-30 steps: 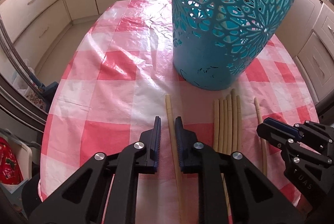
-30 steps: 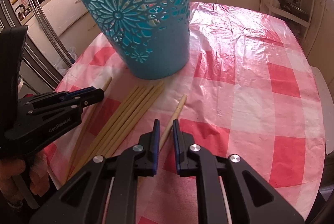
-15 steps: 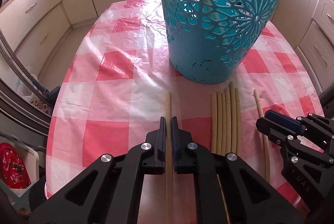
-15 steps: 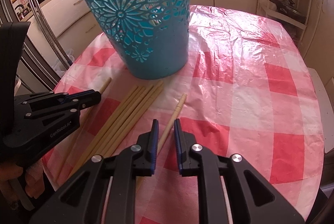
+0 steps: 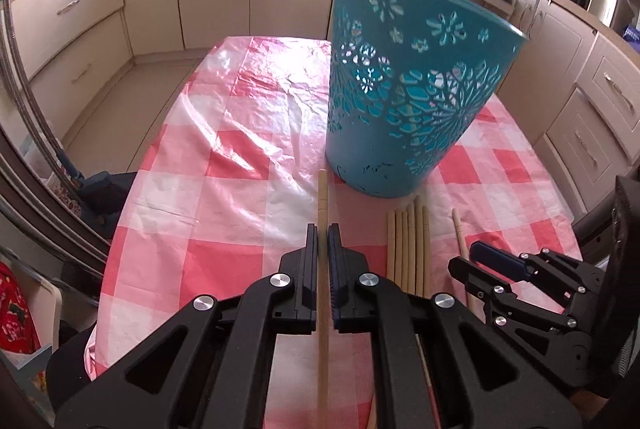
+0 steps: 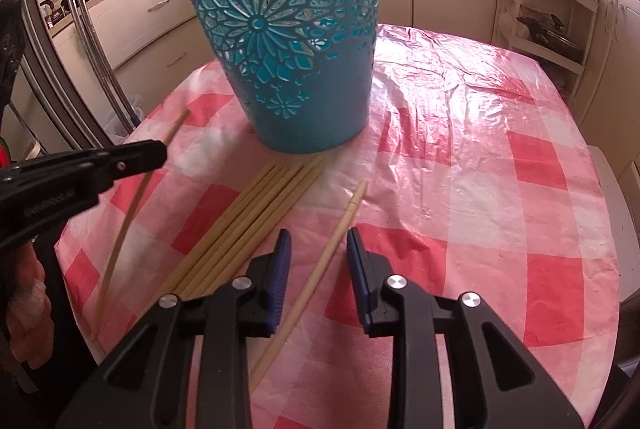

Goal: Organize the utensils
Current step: 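Lift the chopstick upright with the left tool above the basket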

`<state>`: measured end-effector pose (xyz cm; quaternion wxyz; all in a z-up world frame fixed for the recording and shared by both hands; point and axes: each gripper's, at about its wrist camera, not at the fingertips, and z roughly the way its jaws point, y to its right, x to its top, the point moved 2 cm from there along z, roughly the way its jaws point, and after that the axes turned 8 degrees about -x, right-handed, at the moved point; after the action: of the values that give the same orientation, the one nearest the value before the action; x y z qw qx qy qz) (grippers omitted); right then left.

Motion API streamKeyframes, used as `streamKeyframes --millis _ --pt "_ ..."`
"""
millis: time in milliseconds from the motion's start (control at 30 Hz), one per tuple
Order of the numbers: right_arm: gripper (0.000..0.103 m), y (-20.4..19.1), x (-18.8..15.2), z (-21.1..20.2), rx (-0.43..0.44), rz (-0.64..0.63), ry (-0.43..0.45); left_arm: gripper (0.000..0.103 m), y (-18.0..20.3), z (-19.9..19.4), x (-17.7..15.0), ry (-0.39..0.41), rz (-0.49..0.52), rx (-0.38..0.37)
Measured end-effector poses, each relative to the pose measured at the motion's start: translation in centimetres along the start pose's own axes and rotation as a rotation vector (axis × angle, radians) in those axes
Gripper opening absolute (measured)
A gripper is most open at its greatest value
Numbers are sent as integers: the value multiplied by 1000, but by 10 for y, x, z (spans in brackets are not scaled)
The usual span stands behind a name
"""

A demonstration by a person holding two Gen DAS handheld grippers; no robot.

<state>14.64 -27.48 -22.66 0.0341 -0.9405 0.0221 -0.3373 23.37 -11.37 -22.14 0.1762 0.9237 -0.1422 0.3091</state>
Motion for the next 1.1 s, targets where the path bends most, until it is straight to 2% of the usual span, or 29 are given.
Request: streamKeyframes --millis 100,133,233,700,1100 --pt "11 6 1 1 -4 23 -6 5 -5 -17 6 50 -23 -37" --pt "10 8 1 1 2 31 -6 5 -6 -22 8 67 -27 -48" --pt "10 8 1 2 -1 31 -2 5 -6 -39 16 122 -38 -87" --pt "10 4 -3 0 -9 18 13 5 18 -105 48 288 -23 -184" --pt "10 8 -2 0 7 34 14 5 53 -158 134 565 29 -211"
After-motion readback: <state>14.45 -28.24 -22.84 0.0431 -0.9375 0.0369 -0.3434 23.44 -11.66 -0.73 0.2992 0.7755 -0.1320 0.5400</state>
